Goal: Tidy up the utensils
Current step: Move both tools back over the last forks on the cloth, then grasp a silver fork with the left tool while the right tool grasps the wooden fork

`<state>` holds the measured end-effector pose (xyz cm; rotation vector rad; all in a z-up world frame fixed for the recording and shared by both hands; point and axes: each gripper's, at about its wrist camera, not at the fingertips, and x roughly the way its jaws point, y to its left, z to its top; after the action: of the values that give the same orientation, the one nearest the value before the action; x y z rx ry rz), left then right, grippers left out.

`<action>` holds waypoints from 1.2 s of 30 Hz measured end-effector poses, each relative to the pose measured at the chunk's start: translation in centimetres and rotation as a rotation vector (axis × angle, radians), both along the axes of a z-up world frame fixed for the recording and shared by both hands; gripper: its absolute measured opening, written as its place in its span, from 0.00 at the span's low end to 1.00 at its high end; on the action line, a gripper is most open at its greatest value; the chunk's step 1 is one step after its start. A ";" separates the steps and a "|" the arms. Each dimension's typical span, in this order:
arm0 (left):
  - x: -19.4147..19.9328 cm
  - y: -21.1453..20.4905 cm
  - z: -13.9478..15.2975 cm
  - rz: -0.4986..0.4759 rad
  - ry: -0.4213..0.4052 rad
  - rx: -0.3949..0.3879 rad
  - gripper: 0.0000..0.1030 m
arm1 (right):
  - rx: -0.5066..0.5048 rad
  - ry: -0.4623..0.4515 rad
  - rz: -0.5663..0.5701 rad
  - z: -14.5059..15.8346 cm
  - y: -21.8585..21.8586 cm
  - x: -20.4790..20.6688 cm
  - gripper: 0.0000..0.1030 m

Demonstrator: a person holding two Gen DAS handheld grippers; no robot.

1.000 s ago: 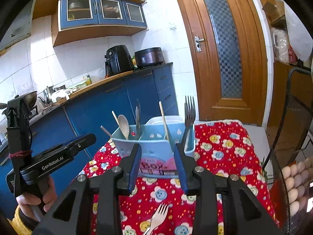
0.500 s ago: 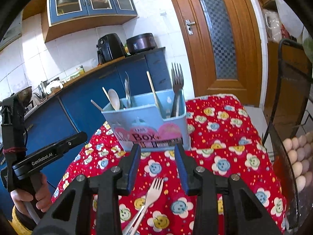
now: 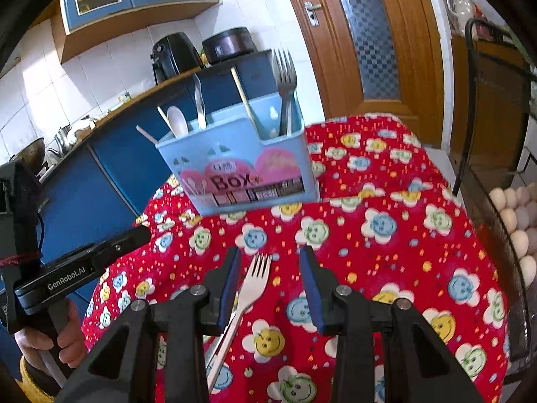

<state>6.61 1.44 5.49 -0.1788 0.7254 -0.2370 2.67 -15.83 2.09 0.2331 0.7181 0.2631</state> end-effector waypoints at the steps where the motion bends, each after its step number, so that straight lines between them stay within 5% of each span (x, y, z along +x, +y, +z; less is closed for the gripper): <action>1: 0.0 0.0 -0.2 0.001 0.005 0.002 0.35 | 0.002 0.011 0.000 -0.3 0.1 0.0 0.38; 25: -0.7 1.1 -3.8 0.054 0.084 0.022 0.35 | -0.031 0.200 0.076 -5.6 4.8 0.5 0.37; 32: -0.8 1.5 -4.1 0.059 0.091 0.009 0.35 | -0.078 0.195 0.080 -5.8 5.5 0.6 0.13; 36: -0.9 1.6 -4.2 0.057 0.094 0.004 0.35 | -0.069 0.191 0.081 -5.6 5.4 0.5 0.09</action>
<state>5.69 3.02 1.29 -0.2081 0.8128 -0.1734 3.18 -10.43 -3.56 0.1651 0.9256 0.2958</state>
